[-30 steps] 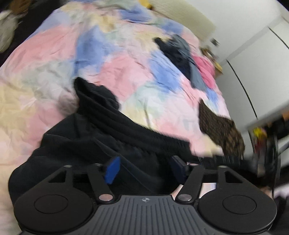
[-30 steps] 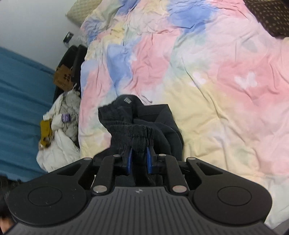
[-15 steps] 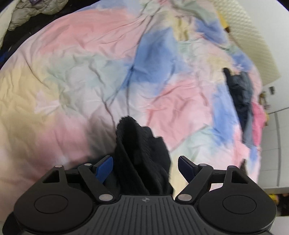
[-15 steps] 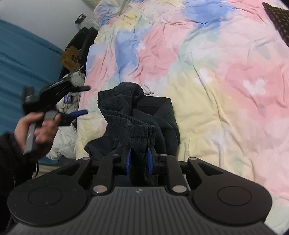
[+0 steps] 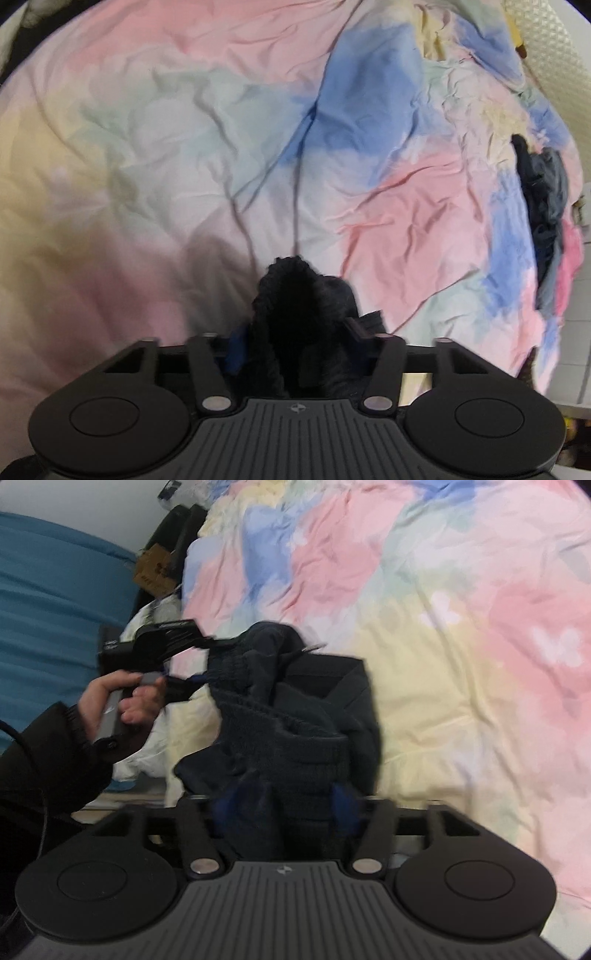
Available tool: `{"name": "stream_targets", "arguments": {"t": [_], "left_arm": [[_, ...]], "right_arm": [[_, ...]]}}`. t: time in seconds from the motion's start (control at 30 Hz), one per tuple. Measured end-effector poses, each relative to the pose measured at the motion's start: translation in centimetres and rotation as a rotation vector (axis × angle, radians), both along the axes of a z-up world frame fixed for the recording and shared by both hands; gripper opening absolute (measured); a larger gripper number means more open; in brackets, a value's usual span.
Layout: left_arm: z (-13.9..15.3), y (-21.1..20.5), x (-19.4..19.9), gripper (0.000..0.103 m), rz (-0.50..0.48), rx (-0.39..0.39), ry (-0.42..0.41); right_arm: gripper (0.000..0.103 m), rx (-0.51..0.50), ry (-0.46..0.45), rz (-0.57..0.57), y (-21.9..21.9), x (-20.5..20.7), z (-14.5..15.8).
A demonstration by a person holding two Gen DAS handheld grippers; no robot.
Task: Fold clothes
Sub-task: 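Lift the trousers by the waistband with both grippers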
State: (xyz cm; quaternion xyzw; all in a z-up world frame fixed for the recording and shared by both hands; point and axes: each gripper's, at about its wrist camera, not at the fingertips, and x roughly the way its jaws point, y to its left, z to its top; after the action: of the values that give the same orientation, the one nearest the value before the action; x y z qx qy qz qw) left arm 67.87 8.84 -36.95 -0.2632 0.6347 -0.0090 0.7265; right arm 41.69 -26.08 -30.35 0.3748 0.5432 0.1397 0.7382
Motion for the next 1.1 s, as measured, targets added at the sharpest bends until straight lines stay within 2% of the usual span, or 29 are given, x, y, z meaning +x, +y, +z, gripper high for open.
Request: {"name": "stream_targets", "arguments": {"t": [0.03, 0.07, 0.1, 0.2, 0.23, 0.3, 0.4, 0.57, 0.73, 0.87, 1.0, 1.1], "left_arm": [[-0.2, 0.1, 0.1, 0.041, 0.009, -0.014, -0.001], [-0.2, 0.1, 0.2, 0.028, 0.012, -0.023, -0.005], [-0.1, 0.1, 0.1, 0.023, 0.009, -0.029, -0.016], [1.2, -0.1, -0.2, 0.016, -0.007, -0.033, -0.064], [1.9, -0.2, -0.4, 0.016, -0.016, -0.028, -0.085], [3.4, -0.3, -0.8, 0.015, -0.034, -0.016, -0.13], [6.1, -0.1, -2.1, 0.015, -0.043, 0.001, -0.193], [10.6, 1.8, -5.7, 0.014, -0.024, -0.015, -0.294], [15.7, 3.9, -9.1, 0.013, -0.018, -0.053, -0.402], [20.3, 4.3, -10.2, 0.013, -0.028, -0.091, -0.515], [25.4, 2.4, -9.9, 0.013, -0.065, -0.131, -0.635], [28.8, -0.7, -9.6, 0.013, -0.113, -0.16, -0.701]], "right_arm": [[0.074, -0.004, -0.001, 0.005, 0.2, 0.3, -0.3], [0.074, -0.011, -0.001, 0.008, 0.3, 0.6, -0.6], [0.07, -0.025, -0.002, 0.002, 0.4, 0.8, -1.0], [0.051, -0.067, -0.003, -0.009, 0.6, 1.2, -1.9], [0.047, -0.078, -0.001, -0.005, 0.6, 1.3, -2.1], [0.031, -0.106, -0.034, 0.025, 1.0, 1.2, -1.3], [0.023, -0.206, -0.064, 0.075, 2.5, 1.1, 0.9], [0.018, -0.289, -0.177, 0.047, 4.9, -0.6, 5.5], [0.017, -0.339, -0.313, -0.037, 6.7, -3.9, 10.2], [0.016, -0.377, -0.394, -0.115, 7.0, -6.8, 13.7], [0.016, -0.406, -0.471, -0.217, 5.2, -9.5, 17.2], [0.016, -0.424, -0.529, -0.272, 3.5, -11.1, 18.9]]}}
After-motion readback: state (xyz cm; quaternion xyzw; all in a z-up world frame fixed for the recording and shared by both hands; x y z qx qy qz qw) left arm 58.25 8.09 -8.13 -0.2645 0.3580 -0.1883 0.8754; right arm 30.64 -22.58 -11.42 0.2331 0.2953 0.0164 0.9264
